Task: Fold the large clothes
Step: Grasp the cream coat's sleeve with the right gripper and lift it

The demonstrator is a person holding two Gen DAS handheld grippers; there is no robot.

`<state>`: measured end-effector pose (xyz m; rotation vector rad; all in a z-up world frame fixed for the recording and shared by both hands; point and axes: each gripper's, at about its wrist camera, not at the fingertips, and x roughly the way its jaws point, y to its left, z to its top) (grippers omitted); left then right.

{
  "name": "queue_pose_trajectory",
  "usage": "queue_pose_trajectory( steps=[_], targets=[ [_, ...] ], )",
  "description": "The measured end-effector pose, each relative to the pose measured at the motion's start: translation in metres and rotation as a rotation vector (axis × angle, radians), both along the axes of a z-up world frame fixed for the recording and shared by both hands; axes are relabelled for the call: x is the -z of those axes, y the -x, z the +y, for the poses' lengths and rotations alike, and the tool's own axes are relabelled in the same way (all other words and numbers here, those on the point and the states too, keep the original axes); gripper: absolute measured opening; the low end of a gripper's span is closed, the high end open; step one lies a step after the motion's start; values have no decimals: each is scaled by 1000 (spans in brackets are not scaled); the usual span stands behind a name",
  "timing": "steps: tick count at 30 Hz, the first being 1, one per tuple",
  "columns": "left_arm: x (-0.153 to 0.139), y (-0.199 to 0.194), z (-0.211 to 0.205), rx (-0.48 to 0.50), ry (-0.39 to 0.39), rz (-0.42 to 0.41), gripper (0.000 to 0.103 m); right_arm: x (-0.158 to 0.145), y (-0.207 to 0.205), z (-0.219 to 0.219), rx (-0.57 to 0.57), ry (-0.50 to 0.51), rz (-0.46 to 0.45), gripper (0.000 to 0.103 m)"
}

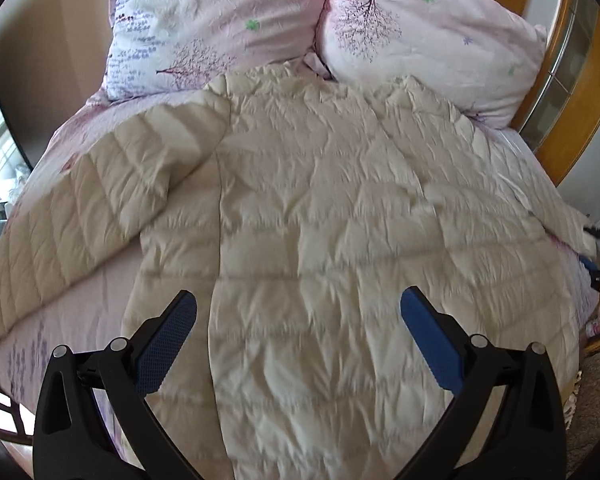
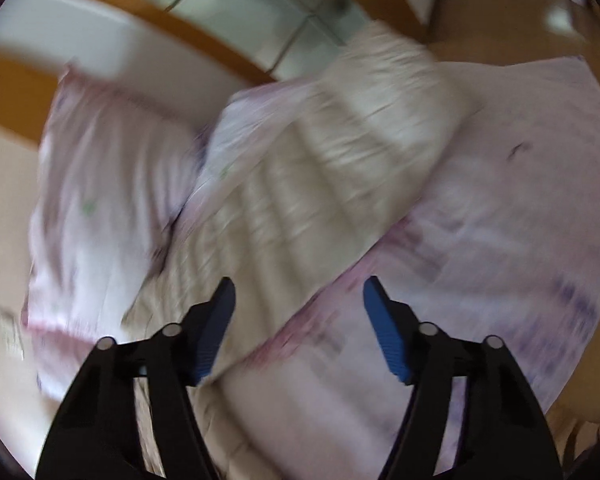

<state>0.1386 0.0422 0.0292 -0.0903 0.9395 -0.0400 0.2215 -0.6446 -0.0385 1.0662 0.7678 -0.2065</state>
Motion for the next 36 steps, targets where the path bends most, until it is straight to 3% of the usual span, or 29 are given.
queue_pose_trajectory(
  steps=[7,14,16,18,22,28,31,36],
  targets=[
    [-1,-21,-9,56,-60,-52,102,17,-4,-34,119,-13,19,51],
    [0,-36,-7,85,19,-49,102,18,-11,-57,183,23,40,36],
    [-1,-36,-6,97,48,-70,102,14,-14,-57,188,70,59,29],
    [-3,-38,-5,110,99,-86,102,7,-21,-52,187,133,70,16],
    [-4,-45,-2,127,209,-92,102,-18,-26,-29,151,316,61,6],
    [-7,-61,1,164,489,-62,102,-74,-36,38,-19,515,-124,5],
    [-7,-72,-2,177,587,-39,102,-97,-40,87,-174,553,-240,5],
    [-5,-84,-10,194,680,-20,102,-120,-40,185,-489,558,-410,5]
  ],
)
